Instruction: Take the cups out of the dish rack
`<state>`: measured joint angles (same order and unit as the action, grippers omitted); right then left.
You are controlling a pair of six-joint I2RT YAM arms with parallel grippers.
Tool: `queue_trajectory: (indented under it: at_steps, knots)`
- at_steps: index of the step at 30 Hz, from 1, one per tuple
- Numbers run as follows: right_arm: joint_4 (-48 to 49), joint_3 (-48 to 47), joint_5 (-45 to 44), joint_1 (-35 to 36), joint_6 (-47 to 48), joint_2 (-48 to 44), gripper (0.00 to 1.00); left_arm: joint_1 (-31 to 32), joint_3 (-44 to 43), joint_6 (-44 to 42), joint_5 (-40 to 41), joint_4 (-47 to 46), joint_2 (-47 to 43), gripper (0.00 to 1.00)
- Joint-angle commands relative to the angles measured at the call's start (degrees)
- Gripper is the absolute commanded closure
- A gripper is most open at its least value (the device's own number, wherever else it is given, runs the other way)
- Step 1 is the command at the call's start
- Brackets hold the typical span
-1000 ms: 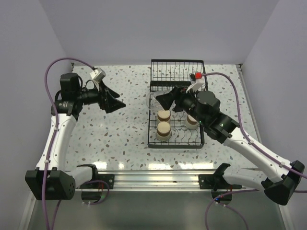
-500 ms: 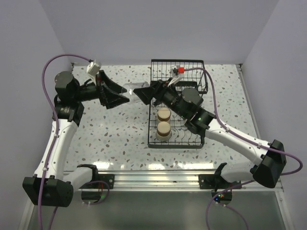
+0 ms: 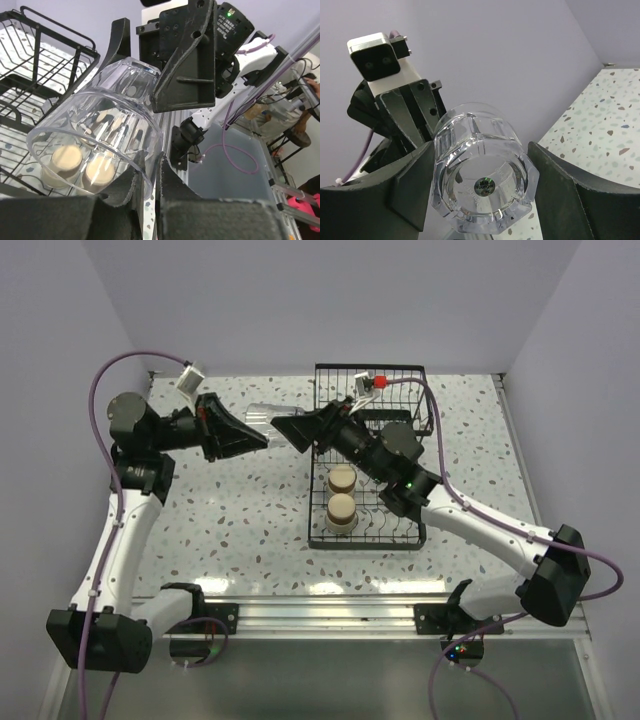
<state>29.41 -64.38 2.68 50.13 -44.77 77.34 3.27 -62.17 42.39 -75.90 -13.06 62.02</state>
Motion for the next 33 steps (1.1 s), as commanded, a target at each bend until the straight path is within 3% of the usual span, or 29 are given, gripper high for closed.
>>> queue_trajectory:
  at_steps: [1, 2, 3, 5, 6, 7, 11, 13, 17, 26, 33]
  knots:
    - [-3.99, -0.22, -2.49, 1.02, 3.54, -0.69, 0.33, -0.19, -5.4, -11.84, 6.7, 13.35, -0.23, 1.0]
    - [-8.45, -0.22, -2.76, 0.94, 4.77, -1.4, 0.18, -0.28, -7.5, -25.99, 9.95, 22.37, 0.12, 1.0]
    - [-10.67, -0.13, -4.24, 0.94, 6.96, -2.27, 0.02, -0.28, -12.22, -33.18, 14.24, 37.52, 0.29, 1.0]
    - [-17.41, -0.22, -7.31, 0.94, 10.21, -5.16, 0.02, -0.28, -15.33, -47.57, 26.89, 46.07, 0.21, 1.0]
    - [-20.15, -0.66, -8.29, 0.94, 11.1, -6.23, 0.02, -0.28, -17.7, -51.41, 30.68, 52.72, 0.03, 1.0]
    - [-22.79, -0.83, -9.61, 0.94, 11.89, -7.19, 0.02, -0.28, -18.59, -54.75, 37.42, 55.31, -0.14, 1.0]
    - [-36.92, -1.1, -14.45, 0.94, 14.27, -10.71, 0.02, -0.19, -19.4, -69.95, 51.44, 64.11, 0.91, 1.0]
    - [-42.21, -2.06, -18.31, 1.02, 14.45, -10.72, 0.02, -0.19, -16.07, -72.53, 61.76, 64.04, 2.22, 1.0]
    - [-53.12, -3.12, -23.59, 1.2, 14.54, -10.54, 0.02, 0.07, -9.2, -77.8, 74.74, 60.79, 5.56, 1.0]
    - [-59.02, -3.3, -25.18, 1.2, 18.75, -11.95, 0.02, 0.25, -4.19, -83.0, 77.65, 60.43, 15.93, 1.0]
    - [-61.32, 4.24, -21.14, 1.11, 17.27, -14.84, 0.02, 0.6, -2.08, -84.58, 78.53, 59.29, 23.49, 1.0]
